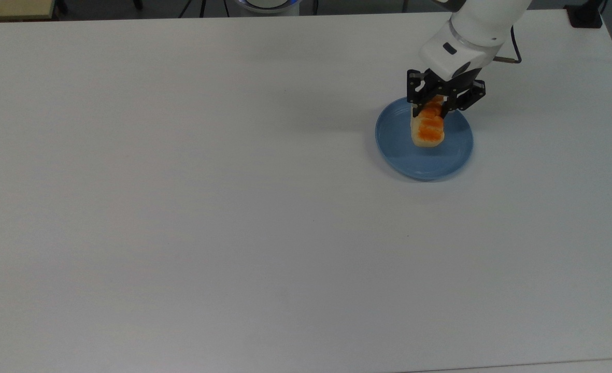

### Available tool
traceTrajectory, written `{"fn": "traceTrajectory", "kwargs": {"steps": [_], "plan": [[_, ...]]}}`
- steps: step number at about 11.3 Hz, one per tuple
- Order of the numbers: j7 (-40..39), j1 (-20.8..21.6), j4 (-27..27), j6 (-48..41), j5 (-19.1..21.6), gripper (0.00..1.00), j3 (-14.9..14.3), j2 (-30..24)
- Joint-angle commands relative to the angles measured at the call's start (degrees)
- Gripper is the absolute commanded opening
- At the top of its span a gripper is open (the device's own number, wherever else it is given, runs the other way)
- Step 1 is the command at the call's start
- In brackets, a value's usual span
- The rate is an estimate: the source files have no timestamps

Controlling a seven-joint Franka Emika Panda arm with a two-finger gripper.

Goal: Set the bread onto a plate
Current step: 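Carry the held bread roll over the blue plate and lower it, then open the gripper to release the bread roll onto the plate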

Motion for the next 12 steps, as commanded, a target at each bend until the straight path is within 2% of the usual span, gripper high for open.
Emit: {"fn": "traceTrajectory", "kwargs": {"steps": [1, 3, 5, 7, 8, 12], "plan": [[3.75, 1.78, 1.06, 0.78, -2.25, 0.46, -0.43, 2.98], [6.3, 2.31, 1.76, 0.95, -5.06, 0.46, -0.43, 4.57], [6.75, 3.0, 1.76, 2.44, -5.42, 0.47, -0.43, 5.01], [6.75, 3.01, 1.67, 2.45, -5.42, 0.72, -0.43, 5.1], [6.75, 3.01, 1.67, 2.45, -5.42, 0.8, -0.43, 5.1], [6.23, 2.31, 1.67, 1.4, -5.25, 0.88, -0.52, 3.53]]}}
